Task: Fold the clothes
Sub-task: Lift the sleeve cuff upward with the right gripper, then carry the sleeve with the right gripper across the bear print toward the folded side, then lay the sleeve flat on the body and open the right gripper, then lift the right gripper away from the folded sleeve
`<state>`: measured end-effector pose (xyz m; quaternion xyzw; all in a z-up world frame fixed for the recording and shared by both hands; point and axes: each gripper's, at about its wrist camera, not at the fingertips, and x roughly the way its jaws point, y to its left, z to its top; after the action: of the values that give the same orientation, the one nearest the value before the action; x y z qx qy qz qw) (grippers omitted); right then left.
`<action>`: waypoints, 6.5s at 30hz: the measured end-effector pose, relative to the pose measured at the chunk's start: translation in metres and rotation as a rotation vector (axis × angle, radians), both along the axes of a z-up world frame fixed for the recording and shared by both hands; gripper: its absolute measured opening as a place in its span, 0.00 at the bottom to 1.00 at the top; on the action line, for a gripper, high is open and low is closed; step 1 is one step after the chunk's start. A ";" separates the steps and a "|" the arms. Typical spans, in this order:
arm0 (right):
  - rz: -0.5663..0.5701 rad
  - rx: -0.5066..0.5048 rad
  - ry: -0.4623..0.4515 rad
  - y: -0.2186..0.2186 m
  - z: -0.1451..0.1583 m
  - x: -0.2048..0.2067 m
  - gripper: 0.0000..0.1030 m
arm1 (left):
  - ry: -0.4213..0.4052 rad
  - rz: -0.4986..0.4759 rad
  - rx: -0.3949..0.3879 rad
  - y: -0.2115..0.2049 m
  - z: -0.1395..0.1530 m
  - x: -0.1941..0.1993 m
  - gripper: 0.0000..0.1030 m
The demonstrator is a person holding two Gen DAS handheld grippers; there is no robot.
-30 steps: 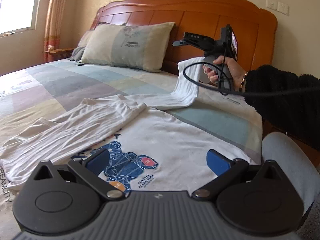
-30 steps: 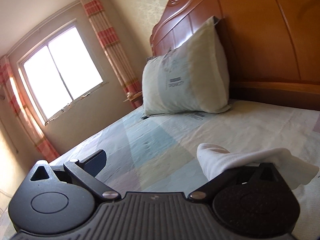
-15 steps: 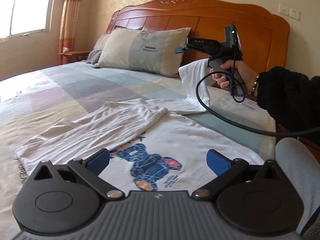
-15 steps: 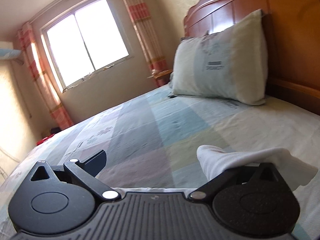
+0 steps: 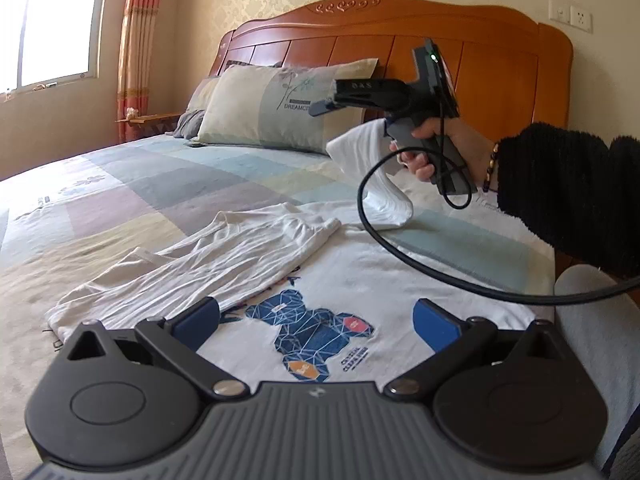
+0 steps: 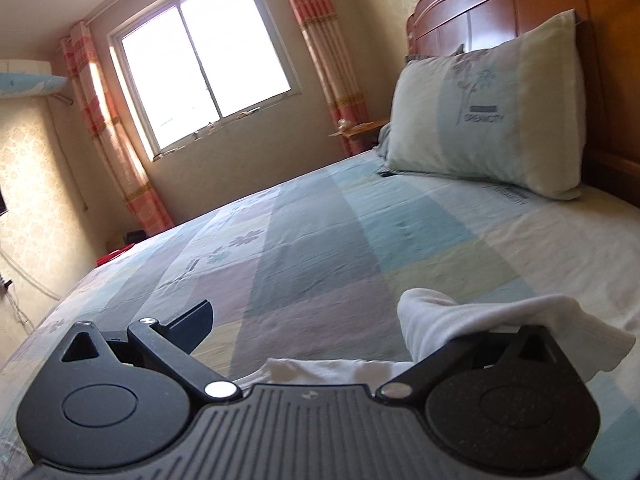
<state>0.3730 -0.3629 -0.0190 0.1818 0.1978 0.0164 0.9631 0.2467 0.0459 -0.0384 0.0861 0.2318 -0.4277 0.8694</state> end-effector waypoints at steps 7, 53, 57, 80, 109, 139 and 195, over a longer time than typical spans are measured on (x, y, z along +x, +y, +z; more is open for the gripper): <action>0.065 -0.016 0.019 0.032 -0.003 0.017 1.00 | -0.022 -0.048 0.035 0.004 -0.004 -0.005 0.99; 0.451 -0.228 0.074 0.232 -0.042 0.051 1.00 | 0.079 0.068 0.083 0.045 -0.022 0.024 0.99; 0.504 -0.224 0.145 0.241 -0.060 0.052 1.00 | 0.078 0.067 0.077 0.044 -0.020 0.022 0.99; 0.360 0.099 0.209 0.191 -0.085 0.052 1.00 | 0.056 0.059 0.061 0.035 -0.009 0.021 0.99; 0.391 0.036 0.266 0.233 -0.090 0.063 1.00 | 0.053 0.081 0.040 0.027 -0.001 0.021 0.99; 0.546 -0.924 0.178 0.225 -0.078 -0.011 0.32 | 0.067 0.103 0.063 0.021 -0.014 0.031 0.99; 0.382 -0.971 0.232 0.115 -0.074 -0.028 0.28 | 0.141 0.063 0.089 0.013 -0.039 0.041 0.99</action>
<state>0.3449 -0.2477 -0.0930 -0.3233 0.3174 0.0779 0.8881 0.2880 0.0585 -0.0776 0.0868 0.3140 -0.3944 0.8593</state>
